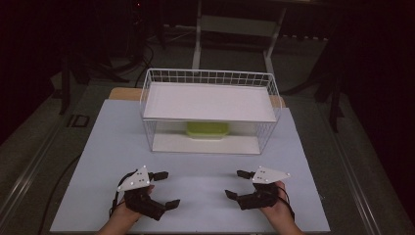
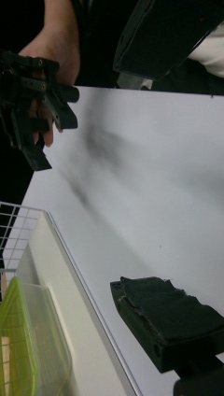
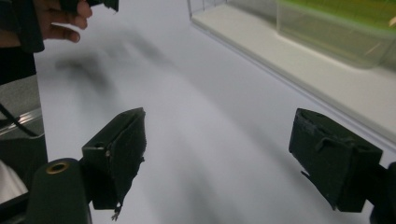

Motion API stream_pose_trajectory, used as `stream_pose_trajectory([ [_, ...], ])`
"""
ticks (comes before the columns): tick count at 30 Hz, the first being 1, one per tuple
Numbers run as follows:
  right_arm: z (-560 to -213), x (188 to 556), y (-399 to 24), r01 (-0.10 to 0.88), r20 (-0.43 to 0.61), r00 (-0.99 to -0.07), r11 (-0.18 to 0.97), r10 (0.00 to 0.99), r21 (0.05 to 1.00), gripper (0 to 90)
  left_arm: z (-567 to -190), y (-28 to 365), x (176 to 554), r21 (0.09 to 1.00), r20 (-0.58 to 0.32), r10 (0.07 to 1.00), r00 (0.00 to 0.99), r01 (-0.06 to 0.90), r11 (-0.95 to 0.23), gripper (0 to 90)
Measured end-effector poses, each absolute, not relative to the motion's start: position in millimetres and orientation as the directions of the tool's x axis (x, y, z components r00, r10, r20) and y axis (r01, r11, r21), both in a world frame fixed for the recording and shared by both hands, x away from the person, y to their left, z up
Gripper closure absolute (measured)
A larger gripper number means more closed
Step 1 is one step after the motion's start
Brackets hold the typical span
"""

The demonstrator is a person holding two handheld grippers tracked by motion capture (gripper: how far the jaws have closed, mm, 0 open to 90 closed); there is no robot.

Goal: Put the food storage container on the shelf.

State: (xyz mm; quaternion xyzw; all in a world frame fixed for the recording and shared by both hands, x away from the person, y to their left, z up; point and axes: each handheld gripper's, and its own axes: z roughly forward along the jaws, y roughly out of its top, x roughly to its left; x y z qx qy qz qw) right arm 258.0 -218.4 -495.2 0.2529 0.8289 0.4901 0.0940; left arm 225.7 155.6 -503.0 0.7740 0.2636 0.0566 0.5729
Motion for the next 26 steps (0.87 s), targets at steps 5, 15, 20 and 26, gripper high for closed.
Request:
stream_pose_trajectory([
  [5, -498.6, 258.4, -219.5, 0.348, 0.102, -0.849, 0.404, 0.518, 0.846, 17.2, -506.0, 160.3, 228.6, 0.916, -0.199, 0.486, 0.851, 0.338, -0.215, 0.1],
  [15, -499.5, 258.8, -219.3, 0.344, 0.091, -0.849, 0.413, 0.521, 0.843, 17.1, -510.6, 162.1, 231.9, 0.919, -0.155, 0.511, 0.846, 0.313, -0.24, 0.1],
  [20, -499.1, 259.4, -221.0, 0.349, 0.096, -0.846, 0.409, 0.524, 0.843, 17.1, -513.0, 161.3, 234.1, 0.913, -0.18, 0.505, 0.844, 0.334, -0.232, 0.1],
  [26, -499.9, 260.3, -220.6, 0.354, 0.104, -0.847, 0.407, 0.522, 0.842, 16.8, -513.4, 160.3, 234.3, 0.913, -0.185, 0.5, 0.846, 0.337, -0.232, 0.1],
])
